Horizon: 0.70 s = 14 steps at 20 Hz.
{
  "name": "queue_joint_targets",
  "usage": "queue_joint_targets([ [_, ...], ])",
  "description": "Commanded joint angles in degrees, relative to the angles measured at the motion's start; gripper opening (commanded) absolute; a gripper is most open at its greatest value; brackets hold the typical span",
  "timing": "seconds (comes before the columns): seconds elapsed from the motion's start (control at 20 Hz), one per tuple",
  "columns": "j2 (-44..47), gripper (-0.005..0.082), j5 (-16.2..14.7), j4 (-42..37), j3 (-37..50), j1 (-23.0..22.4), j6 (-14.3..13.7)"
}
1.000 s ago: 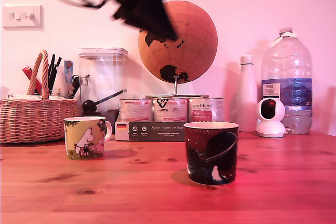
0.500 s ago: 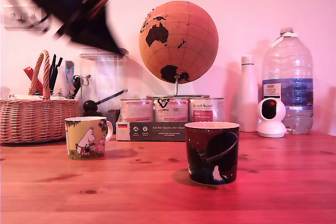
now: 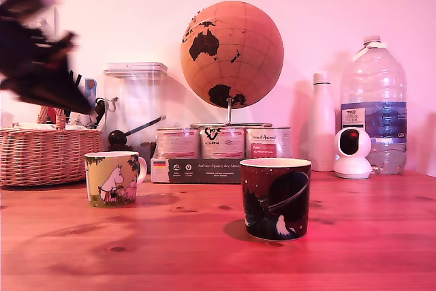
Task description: Pick up the coffee capsules on the table and drop them inside the coffee cup
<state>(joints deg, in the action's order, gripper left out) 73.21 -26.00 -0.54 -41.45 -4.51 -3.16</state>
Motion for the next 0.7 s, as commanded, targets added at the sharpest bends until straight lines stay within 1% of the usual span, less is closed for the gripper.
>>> queue_joint_targets([
  [0.0, -3.21, -0.0019, 0.66, -1.97, 3.72, 0.74, 1.77],
  [0.1, -7.08, -0.0019, 2.80, -2.80, 6.88, 1.36, 2.08],
  [0.15, -9.07, -0.0019, 3.37, -3.48, 8.74, 1.42, 2.16],
  [0.25, -12.94, -0.0019, 5.77, -5.18, 12.44, 1.42, 3.48],
  [0.3, -14.86, -0.0019, 6.21, -5.77, 14.21, 1.42, 3.58],
  [0.4, -18.60, -0.0019, 7.15, -6.91, 17.90, 1.42, 4.70],
  [0.45, -20.50, -0.0019, 7.43, -7.21, 19.58, 1.42, 4.72],
  [0.5, -22.60, -0.0019, 7.43, -7.26, 21.14, 1.42, 4.85],
  [0.6, -26.56, -0.0019, 7.67, -6.97, 23.69, 1.42, 6.40],
  [0.65, -28.79, -0.0019, 7.69, -6.78, 24.72, 1.40, 6.47],
])
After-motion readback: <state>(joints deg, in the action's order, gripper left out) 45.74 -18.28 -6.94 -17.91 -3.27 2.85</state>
